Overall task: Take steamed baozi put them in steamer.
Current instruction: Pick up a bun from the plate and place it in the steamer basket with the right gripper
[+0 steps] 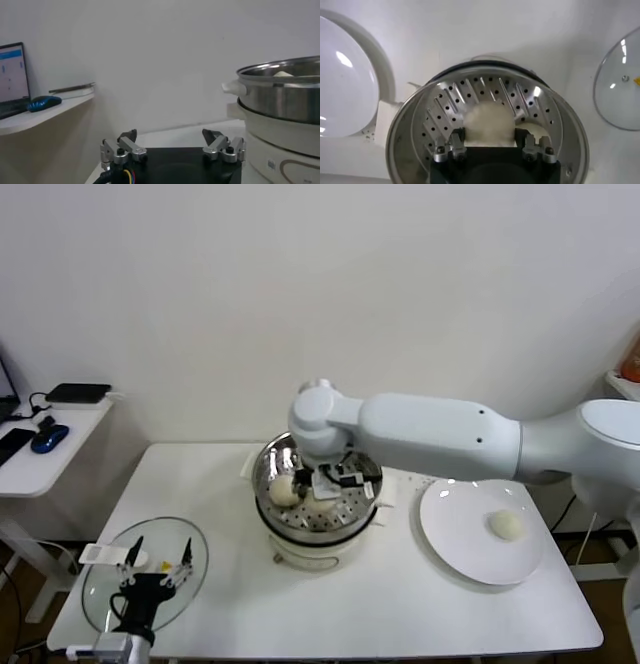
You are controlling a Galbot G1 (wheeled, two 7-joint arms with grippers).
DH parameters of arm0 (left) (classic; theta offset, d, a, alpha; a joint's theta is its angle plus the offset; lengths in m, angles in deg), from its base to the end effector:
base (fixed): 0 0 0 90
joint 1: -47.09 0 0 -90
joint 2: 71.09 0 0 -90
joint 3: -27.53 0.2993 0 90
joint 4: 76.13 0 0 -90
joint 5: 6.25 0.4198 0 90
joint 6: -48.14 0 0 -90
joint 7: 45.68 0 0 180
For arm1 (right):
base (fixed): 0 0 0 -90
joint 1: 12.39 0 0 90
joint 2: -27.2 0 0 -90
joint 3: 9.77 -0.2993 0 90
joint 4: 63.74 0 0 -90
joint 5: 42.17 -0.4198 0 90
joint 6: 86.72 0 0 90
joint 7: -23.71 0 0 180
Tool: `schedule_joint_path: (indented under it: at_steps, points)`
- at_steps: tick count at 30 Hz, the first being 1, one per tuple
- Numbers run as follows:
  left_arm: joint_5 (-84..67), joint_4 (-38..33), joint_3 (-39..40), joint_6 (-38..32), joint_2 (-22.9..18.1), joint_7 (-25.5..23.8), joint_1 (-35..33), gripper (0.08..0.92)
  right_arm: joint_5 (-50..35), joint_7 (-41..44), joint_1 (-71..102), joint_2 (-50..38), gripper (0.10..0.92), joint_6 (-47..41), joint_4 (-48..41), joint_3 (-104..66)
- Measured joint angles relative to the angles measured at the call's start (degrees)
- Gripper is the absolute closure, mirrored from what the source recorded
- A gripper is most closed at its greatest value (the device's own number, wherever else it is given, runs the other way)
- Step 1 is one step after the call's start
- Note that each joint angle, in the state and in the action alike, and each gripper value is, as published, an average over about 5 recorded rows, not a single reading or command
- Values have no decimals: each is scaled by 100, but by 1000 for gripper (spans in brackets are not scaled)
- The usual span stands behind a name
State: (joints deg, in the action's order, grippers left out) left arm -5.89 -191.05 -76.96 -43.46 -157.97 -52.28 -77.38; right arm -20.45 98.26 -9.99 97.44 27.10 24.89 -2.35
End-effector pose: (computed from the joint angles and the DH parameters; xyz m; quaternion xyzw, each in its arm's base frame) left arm 0.2376 0.1018 -0.3051 0.0375 -0.9930 -0.0864 0.0707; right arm 0.4292 0.2871 -0.0722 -0.6129 -0.0370 -0.7883 0.0409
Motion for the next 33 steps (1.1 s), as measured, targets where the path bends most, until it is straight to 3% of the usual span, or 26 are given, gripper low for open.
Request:
schedule_joint_path:
  at_steps: [27, 33]
  points:
    - [-15, 149, 14, 0, 2, 6, 72, 177, 325, 14, 342, -141, 370, 229, 45, 45]
    - [-15, 177, 15, -3, 14, 6, 82, 177, 340, -6, 394, -132, 300, 272, 5, 46]
